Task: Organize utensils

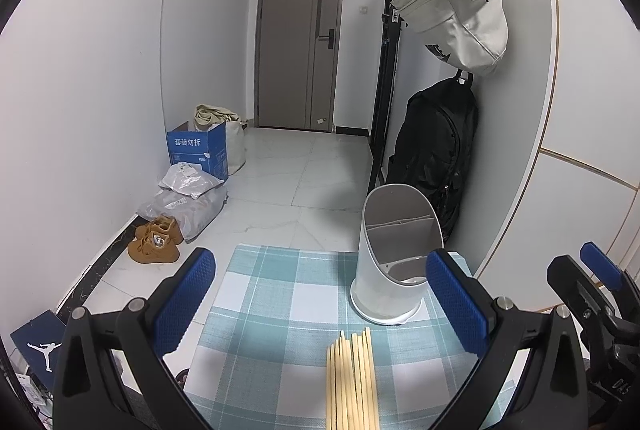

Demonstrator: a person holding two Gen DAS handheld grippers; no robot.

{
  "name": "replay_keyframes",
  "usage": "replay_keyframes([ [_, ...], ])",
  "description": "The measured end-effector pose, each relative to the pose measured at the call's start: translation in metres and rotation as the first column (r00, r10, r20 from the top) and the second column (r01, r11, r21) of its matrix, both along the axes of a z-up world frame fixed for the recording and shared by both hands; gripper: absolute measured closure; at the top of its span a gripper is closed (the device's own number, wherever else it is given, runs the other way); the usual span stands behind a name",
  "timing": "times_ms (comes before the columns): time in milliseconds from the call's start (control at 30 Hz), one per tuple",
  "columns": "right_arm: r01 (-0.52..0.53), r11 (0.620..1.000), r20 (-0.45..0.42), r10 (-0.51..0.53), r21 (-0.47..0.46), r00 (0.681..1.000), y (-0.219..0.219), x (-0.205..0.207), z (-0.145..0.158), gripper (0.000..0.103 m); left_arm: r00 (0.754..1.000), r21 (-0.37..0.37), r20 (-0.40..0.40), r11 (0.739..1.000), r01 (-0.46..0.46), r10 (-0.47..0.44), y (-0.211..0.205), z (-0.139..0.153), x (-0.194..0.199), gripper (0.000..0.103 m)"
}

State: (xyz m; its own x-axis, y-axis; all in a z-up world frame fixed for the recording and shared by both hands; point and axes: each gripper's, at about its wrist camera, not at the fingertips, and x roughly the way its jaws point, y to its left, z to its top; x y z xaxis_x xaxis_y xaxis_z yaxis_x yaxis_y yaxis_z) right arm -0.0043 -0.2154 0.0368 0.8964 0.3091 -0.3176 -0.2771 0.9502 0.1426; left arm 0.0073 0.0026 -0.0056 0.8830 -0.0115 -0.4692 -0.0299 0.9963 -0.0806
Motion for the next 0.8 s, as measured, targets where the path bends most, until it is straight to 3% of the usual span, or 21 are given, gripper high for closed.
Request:
replay_keyframes([
  [800,0.000,1.000,0.009,0.000,0.000,1.000,-0.0003,-0.0004,0.0010,0.000,1.000,-0.005,0.002,1.000,0.006,-0.006,0.0016,-0.0003,-0.0003,0.001],
])
